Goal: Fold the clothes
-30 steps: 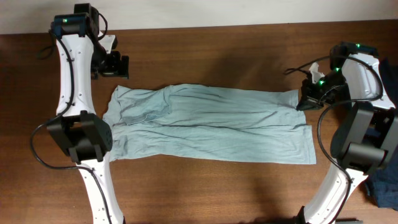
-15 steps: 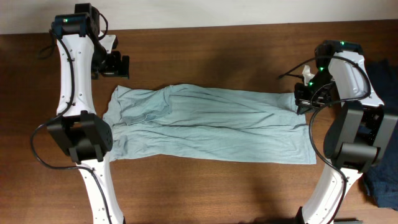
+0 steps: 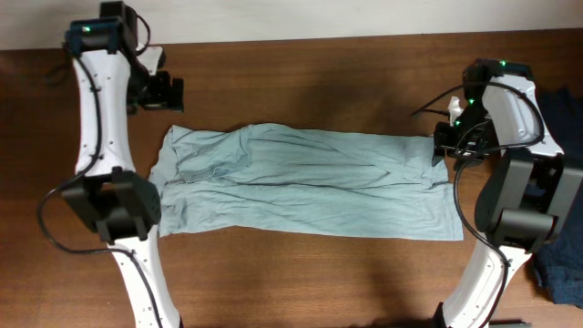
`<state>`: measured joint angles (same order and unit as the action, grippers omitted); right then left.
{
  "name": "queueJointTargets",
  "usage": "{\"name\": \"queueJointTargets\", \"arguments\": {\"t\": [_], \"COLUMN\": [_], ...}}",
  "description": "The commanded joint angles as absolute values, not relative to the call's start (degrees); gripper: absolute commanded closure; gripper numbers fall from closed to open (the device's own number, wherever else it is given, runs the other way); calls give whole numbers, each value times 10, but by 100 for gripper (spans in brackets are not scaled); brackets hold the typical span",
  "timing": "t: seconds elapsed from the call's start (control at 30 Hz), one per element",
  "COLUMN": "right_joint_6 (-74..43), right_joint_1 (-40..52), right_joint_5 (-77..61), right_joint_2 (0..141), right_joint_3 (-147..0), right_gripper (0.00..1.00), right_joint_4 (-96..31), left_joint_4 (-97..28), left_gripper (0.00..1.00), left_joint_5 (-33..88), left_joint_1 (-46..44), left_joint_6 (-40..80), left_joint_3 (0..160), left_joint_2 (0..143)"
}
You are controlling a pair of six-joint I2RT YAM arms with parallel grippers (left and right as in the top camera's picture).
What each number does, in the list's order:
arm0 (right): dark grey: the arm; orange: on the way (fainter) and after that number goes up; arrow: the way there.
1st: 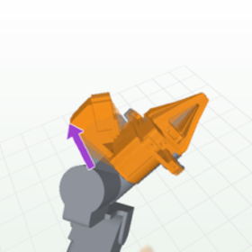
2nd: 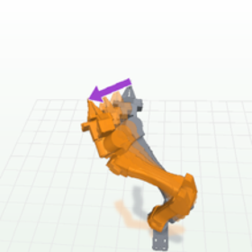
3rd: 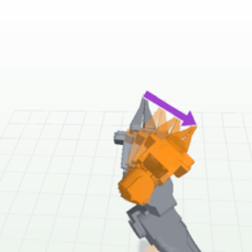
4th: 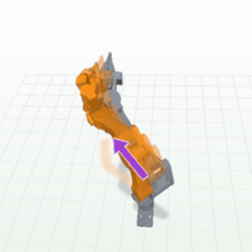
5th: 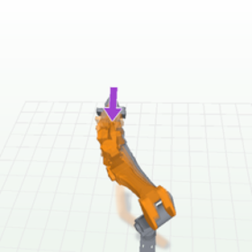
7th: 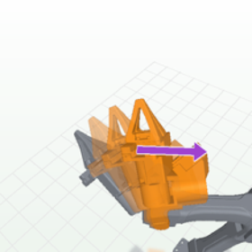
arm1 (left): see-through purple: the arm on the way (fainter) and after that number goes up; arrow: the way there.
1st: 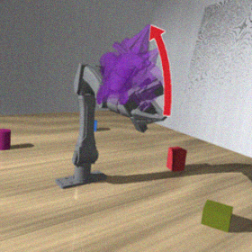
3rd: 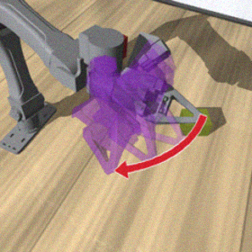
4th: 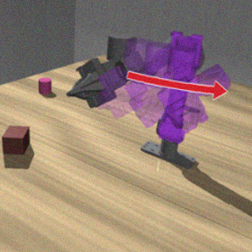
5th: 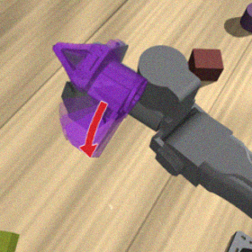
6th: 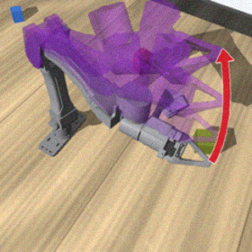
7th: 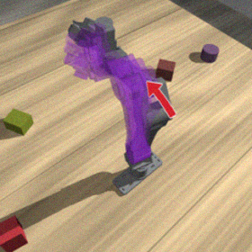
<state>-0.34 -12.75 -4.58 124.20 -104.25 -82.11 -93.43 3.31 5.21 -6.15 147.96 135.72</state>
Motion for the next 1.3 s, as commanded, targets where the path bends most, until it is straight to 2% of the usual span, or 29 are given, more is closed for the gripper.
{"name": "queueJointTargets", "arguments": {"t": [0.0, 0.07, 0.23, 0.33, 0.37, 0.6, 0.9, 0.97, 1.1, 1.17, 1.27], "right_joint_6": [29, 49, 57, 36, 23, -6, -20, -20, -20, -20, -20], "right_joint_1": [-140, -138, -119, -105, -104, -105, -105, -105, -105, -105, -105], "right_joint_5": [-139, -168, -178, -177, -178, -180, -180, -180, -174, -174, -174], "right_joint_2": [1192, 1163, 1044, 965, 952, 903, 905, 905, 905, 905, 905], "right_joint_3": [-1086, -1107, -1171, -1178, -1178, -1178, -1177, -1176, -1176, -1176, -1176], "right_gripper": [51, 50, 46, 32, 30, 30, 30, 30, 30, 30, 29], "right_joint_4": [-821, -821, -803, -774, -771, -778, -801, -808, -810, -810, -810], "left_joint_4": [-954, -962, -967, -965, -962, -842, -727, -705, -703, -703, -699], "left_gripper": [2, 2, 2, 2, 2, 1, 1, 5, 6, 11, 28], "left_joint_5": [66, 104, 108, 108, 107, 19, -1, 5, 50, 52, 52], "left_joint_1": [70, 72, 53, 6, -15, -101, -126, -126, -126, -127, -126], "left_joint_6": [-57, -61, -61, -110, -139, -291, -448, -477, -515, -522, -522], "left_joint_3": [1514, 1514, 1512, 1502, 1487, 1348, 1302, 1302, 1302, 1302, 1302], "left_joint_2": [1260, 1221, 1145, 1142, 1147, 1216, 1331, 1364, 1400, 1416, 1428]}}
